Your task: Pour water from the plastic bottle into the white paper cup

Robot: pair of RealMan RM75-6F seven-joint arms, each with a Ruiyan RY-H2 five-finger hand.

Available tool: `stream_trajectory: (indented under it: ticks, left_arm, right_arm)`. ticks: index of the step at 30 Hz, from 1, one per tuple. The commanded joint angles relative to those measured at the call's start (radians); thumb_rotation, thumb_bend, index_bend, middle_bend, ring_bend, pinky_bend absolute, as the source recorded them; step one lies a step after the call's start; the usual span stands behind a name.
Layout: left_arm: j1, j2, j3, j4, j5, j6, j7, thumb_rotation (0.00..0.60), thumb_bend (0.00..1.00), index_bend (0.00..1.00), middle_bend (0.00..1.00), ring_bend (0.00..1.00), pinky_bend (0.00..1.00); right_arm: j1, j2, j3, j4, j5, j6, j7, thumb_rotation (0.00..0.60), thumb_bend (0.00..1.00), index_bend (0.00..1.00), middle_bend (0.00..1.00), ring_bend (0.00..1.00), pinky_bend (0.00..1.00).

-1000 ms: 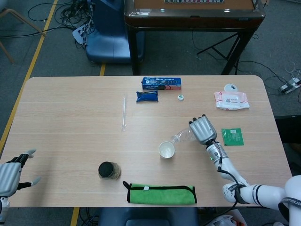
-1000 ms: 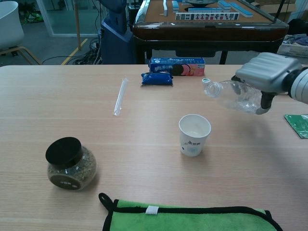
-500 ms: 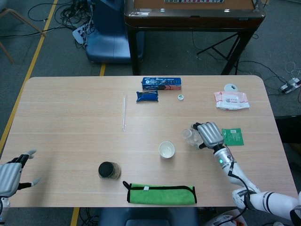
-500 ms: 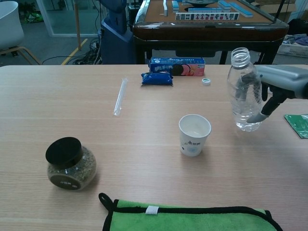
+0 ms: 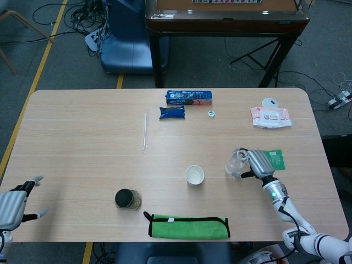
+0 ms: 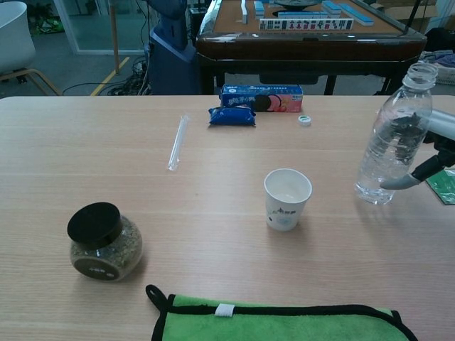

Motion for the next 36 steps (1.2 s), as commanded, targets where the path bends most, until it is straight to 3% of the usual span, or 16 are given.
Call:
stream_trajectory:
  ticks: [1,15,21,26,36]
  left_arm:
    - [-0.001,0.0,0.001,-0.001,-0.002,-0.003,0.003,0.6,0.04,0.21,0.34,0.42,0.58]
    - [-0.002,0.005,0.003,-0.009,-0.011,-0.012,0.012,0.6,0.04,0.25,0.34,0.42,0.58]
    - [-0.002,0.003,0.003,-0.007,-0.01,-0.01,0.012,0.6,0.04,0.25,0.34,0.42,0.58]
    - [-0.002,0.003,0.003,-0.007,-0.01,-0.01,0.013,0.6,0.04,0.25,0.34,0.42,0.58]
    - [-0.003,0.002,0.003,-0.005,-0.012,-0.012,0.016,0.6,0.04,0.25,0.34,0.42,0.58]
  right_arm:
    - [-0.025,-0.039,-0.006,0.057,-0.027,0.016,0.079,0.6,0.15,0.63,0.6,0.51,0.5]
    - [-0.056,-0.103,-0.018,0.201,-0.072,0.007,0.259,0.6,0.12,0.62,0.52,0.43,0.5]
    - [-0.058,-0.101,-0.027,0.22,-0.099,0.011,0.282,0.6,0.07,0.46,0.43,0.35,0.49]
    - [-0.055,-0.086,-0.036,0.217,-0.108,-0.012,0.278,0.6,0.0,0.27,0.29,0.24,0.39]
    - [-0.071,-0.054,-0.037,0.194,-0.116,0.007,0.228,0.6,0.0,0.2,0.2,0.18,0.36]
